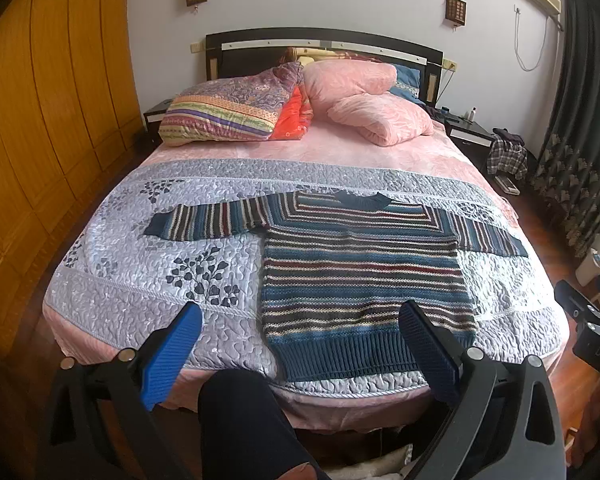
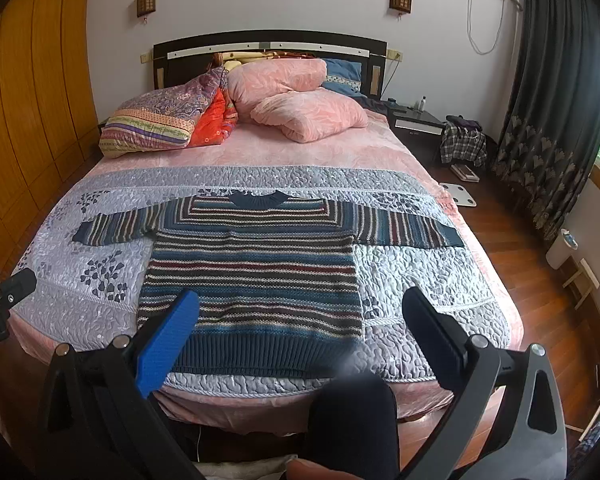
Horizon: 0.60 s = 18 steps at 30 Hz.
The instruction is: Fold small clothes
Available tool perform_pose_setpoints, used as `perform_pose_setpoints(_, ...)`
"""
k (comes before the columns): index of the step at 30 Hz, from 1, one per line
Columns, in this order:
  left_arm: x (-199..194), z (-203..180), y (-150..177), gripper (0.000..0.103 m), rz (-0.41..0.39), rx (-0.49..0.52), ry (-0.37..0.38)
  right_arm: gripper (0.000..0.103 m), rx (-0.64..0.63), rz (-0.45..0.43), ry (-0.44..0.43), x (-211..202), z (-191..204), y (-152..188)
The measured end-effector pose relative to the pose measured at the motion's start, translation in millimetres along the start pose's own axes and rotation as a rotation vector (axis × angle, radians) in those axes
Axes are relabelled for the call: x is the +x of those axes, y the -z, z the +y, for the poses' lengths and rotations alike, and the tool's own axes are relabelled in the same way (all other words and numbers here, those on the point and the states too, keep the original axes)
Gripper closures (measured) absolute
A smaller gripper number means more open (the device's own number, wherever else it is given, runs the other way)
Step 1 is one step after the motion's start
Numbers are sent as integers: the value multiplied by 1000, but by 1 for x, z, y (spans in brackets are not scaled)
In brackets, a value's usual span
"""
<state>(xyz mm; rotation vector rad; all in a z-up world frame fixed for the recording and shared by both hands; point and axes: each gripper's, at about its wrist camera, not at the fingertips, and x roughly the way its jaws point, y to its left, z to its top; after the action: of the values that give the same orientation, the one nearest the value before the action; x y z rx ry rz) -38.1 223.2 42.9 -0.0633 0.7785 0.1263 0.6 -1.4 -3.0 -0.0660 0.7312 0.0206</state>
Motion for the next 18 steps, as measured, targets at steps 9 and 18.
perform_pose_setpoints(9, 0, -1, 1, 4, 0, -2, 1, 3, 1, 0, 2, -1, -2, 1)
perform_pose_setpoints(18, 1, 2, 3, 4, -1, 0, 0, 3, 2, 2, 2, 0, -2, 1)
